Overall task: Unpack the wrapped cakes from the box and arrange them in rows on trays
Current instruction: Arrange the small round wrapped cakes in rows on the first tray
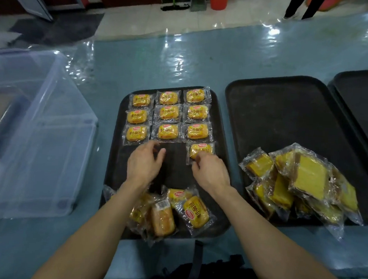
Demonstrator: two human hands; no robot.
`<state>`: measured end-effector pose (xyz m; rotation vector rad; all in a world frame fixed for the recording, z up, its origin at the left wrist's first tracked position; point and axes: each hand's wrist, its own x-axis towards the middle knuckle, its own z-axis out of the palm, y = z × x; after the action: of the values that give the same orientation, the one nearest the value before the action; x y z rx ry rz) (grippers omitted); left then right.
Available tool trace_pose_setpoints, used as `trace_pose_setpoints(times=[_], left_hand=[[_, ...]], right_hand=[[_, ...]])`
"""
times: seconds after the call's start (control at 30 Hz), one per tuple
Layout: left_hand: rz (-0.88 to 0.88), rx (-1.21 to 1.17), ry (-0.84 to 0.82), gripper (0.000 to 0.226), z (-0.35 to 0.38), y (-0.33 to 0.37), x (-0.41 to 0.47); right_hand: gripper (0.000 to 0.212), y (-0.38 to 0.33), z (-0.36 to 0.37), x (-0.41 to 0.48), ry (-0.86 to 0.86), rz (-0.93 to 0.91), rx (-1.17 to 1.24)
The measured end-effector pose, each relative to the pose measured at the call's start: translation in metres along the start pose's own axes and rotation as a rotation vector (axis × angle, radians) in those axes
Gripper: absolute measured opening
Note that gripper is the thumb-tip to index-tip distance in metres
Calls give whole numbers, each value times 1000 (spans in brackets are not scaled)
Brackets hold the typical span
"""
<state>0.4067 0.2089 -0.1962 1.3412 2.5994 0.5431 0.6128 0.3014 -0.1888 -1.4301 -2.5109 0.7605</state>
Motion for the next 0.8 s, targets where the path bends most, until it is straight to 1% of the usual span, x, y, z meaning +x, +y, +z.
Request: trace_pose_setpoints(times=[0.07,0.13,0.2,0.27,0.33,0.4,0.5,0.53,0.63,0.67,0.7,0.73,0.77,0.8], left_hand=[[-71,4,1,27,-13,-23,-7],[-157,24,-60,26,-26,-44,-13],[-246,54,-196,32,-38,-61,-18],[-272,63,-359,39,-45,-73,-24],[-252,8,-444,38,-49,-80,-28],[-229,-33,-453,35,-51,-86,-28],[-203,-65,-463,48,-51,-93,-28],[-184,-76,-475,54,-50,-96,-28],[-114,-133,-545,74,-49,-102,-26],[-77,-133,-576,74,-50,-102,-25],[-44,-117,-593,69,-50,-102,-24],[-25,-101,-591,62,-50,-101,-23],[-16,-91,-574,53,-51,-100,-23],[-10,-88,-545,43,-51,-99,-22]], right_hand=[[20,-17,11,-6,-94,-82,46],[34,-32,24,-10,-195,-162,68],[42,-46,37,-14,-261,-193,79],[43,-57,47,-15,-285,-169,93],[42,-68,56,-16,-294,-105,126],[42,-77,63,-18,-283,-15,176],[47,-87,71,-20,-220,106,219],[55,-91,73,-21,-211,139,250],[96,-108,72,-29,-220,202,376],[106,-113,72,-32,-226,218,407],[110,-116,73,-34,-234,238,429],[108,-118,74,-36,-231,253,451],[101,-119,74,-36,-217,270,468],[89,-118,75,-35,-199,284,487]])
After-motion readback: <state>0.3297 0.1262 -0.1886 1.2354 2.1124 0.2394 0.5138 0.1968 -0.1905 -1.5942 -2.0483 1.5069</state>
